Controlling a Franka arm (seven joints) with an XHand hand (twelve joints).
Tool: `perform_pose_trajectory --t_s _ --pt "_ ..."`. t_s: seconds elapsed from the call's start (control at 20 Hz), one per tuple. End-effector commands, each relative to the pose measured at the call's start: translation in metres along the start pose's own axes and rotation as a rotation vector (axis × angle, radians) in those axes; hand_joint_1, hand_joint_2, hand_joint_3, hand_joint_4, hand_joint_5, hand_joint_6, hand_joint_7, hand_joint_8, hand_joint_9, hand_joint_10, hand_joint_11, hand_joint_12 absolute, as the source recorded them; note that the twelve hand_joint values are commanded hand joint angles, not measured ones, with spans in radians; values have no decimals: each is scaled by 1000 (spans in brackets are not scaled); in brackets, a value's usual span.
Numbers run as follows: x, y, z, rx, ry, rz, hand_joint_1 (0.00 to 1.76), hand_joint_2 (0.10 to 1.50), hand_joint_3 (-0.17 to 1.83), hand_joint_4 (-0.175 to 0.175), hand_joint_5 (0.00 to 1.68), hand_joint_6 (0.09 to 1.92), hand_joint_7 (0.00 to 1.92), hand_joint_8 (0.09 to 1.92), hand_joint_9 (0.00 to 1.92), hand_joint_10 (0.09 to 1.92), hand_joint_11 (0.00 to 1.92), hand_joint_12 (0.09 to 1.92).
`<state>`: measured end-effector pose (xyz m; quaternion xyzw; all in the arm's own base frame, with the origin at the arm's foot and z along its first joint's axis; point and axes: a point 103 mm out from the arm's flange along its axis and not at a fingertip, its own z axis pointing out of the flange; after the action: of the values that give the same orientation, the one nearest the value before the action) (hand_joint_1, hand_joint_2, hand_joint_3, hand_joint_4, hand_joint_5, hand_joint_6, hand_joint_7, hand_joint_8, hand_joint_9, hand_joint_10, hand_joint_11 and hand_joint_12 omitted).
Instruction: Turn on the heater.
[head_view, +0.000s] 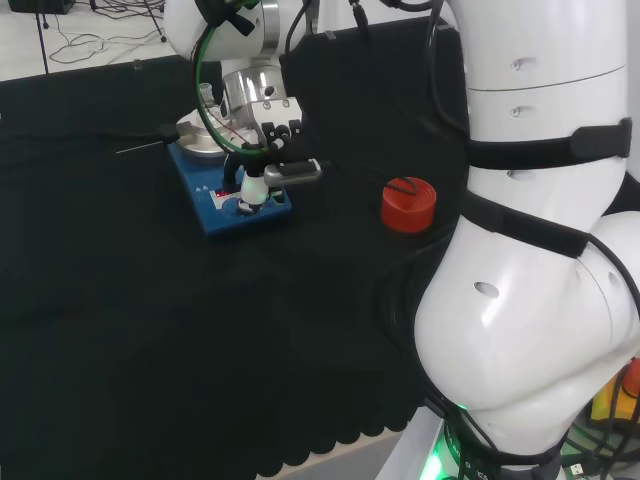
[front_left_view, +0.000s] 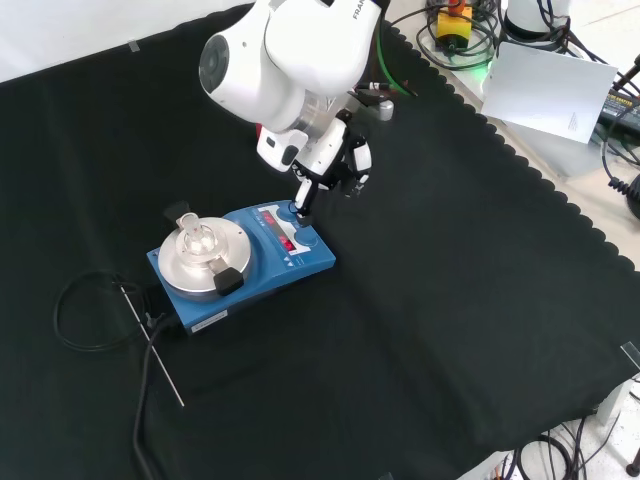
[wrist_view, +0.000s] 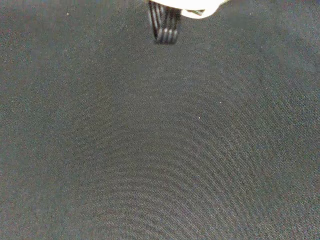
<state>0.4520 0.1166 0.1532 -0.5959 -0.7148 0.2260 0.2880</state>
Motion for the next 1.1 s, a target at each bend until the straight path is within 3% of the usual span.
perform_pose_trajectory --t_s 0.05,1.1 --pt "1 2 3 9 -12 3 1375 761 904 -79 207 537 1484 1459 1547 1365 1048 1123" --pt "-1 10 9 28 -20 20 1382 746 938 -79 220 512 1491 1456 1552 1363 1033 1141"
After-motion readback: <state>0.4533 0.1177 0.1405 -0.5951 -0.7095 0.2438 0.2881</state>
